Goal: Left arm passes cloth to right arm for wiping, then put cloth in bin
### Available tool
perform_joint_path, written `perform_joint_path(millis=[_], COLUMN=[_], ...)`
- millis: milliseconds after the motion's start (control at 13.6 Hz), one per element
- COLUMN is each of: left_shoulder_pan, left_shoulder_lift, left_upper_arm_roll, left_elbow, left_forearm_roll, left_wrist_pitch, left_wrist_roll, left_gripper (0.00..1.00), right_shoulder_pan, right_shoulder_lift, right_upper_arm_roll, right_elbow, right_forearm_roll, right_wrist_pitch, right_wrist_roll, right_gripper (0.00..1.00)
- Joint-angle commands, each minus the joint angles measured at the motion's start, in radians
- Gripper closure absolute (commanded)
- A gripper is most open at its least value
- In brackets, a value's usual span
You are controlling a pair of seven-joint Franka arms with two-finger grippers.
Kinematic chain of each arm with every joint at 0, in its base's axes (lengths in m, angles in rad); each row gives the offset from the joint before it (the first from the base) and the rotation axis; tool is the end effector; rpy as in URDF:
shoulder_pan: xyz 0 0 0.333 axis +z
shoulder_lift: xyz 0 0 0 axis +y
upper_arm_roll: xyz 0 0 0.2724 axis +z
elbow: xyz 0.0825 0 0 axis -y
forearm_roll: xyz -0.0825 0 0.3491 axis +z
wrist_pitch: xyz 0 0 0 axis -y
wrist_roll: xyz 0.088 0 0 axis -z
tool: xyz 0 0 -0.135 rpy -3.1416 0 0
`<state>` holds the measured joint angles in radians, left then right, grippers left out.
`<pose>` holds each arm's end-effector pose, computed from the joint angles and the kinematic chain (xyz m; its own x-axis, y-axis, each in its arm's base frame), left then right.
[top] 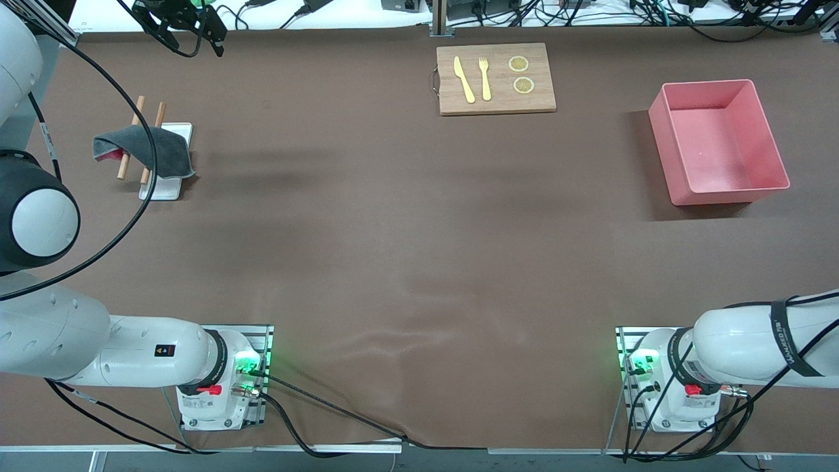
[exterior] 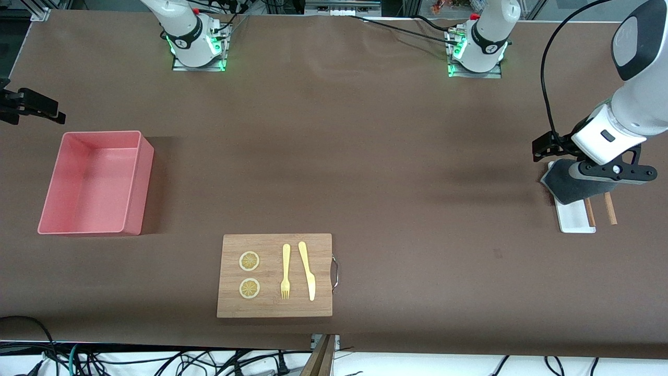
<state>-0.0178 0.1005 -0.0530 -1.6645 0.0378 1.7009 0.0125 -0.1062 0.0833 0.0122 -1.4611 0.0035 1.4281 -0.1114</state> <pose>0.5461 -0.0332 0.4691 0.9940 -0.0880 -0.0644 -0.0901 -0.9954 -0.0310 0.5211 -0.0489 0.5450 0.9932 0.0186 -0.1148 0.0167 -0.9997 -0.0174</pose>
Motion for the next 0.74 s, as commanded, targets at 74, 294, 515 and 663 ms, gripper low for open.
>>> perform_joint_path(millis=[74, 294, 515, 663], left_shoulder_pan=[0.001, 0.021, 0.064, 0.122], left_shoulder_lift=[0.019, 0.042, 0.083, 0.1], left_upper_arm_roll=[0.005, 0.005, 0.005, 0.004], left_elbow=[0.028, 0.029, 0.017, 0.005], left_forearm_roll=[0.001, 0.001, 0.001, 0.002], left_wrist_pitch=[-0.046, -0.11, -0.205, -0.214], left_wrist_roll=[0.018, 0.02, 0.026, 0.035], left_gripper=[0.0, 0.0, 0.0, 0.0], right_shoulder_pan=[-0.01, -0.01, -0.012, -0.012], right_shoulder_lift=[0.009, 0.009, 0.009, 0.01], right_upper_arm_roll=[0.006, 0.006, 0.005, 0.005], right_elbow=[0.024, 0.024, 0.024, 0.024], right_forearm_roll=[0.003, 0.004, 0.004, 0.004], right_wrist_pitch=[-0.005, -0.005, -0.005, -0.005], right_wrist_roll=[-0.005, -0.005, -0.007, -0.007], right_gripper=[0.0, 0.0, 0.0, 0.0])
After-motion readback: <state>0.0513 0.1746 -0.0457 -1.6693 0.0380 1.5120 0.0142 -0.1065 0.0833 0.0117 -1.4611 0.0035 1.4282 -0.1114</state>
